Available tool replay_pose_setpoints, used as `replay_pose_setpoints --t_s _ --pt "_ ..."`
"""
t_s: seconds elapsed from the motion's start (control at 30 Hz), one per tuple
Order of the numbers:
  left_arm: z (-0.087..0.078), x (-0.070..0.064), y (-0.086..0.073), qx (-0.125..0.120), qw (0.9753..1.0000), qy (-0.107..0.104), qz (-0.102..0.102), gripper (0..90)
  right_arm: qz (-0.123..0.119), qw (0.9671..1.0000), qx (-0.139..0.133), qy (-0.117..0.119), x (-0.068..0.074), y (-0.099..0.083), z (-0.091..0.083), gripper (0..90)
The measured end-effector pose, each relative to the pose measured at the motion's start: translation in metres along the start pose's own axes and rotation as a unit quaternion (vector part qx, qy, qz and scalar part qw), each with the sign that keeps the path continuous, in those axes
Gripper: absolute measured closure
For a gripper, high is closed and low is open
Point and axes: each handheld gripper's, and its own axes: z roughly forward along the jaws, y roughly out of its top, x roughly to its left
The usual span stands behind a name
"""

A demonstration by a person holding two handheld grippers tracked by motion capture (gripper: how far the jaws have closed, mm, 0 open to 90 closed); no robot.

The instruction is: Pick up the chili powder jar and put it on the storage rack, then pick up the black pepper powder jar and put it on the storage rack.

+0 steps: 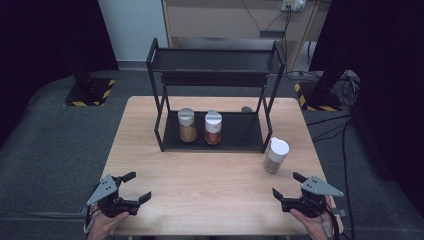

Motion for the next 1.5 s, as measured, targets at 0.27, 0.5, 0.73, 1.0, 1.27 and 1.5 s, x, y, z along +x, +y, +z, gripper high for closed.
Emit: replay_pose_setpoints --t_s 0.27,0.5,0.73,1.0,1.27,1.5 --pt "-0.002 0.0 -0.001 -0.008 0.9999 0.007 -0.001 2.4 0.011 0.9998 -0.008 -0.017 -0.001 -0.004 -0.003 6.8" --pt "-0.002 0.0 -0.001 -0.007 1.0 0.005 -0.002 2.4 0.014 0.9997 -0.007 -0.021 -0.001 -0.005 -0.002 6.3" --pt "-0.001 -0.001 -0.001 -0.006 1.0 0.003 0.001 2.4 0.02 0.9994 -0.01 -0.026 -0.002 -0.006 -0.004 5.0" --pt "-0.001 0.0 -0.001 -0.006 1.0 0.002 0.0 2.4 0.028 0.9987 -0.022 -0.037 0.0 -0.008 -0.009 3.8" --pt "-0.001 0.0 -0.001 -0.006 1.0 0.001 0.0 2.4 0.027 0.9987 -0.025 -0.034 -0.002 -0.009 -0.01 2.7" --pt "-0.001 0.0 -0.001 -0.005 1.0 0.001 0.0 2.4 0.027 0.9987 -0.025 -0.034 -0.002 -0.009 -0.011 1.9"
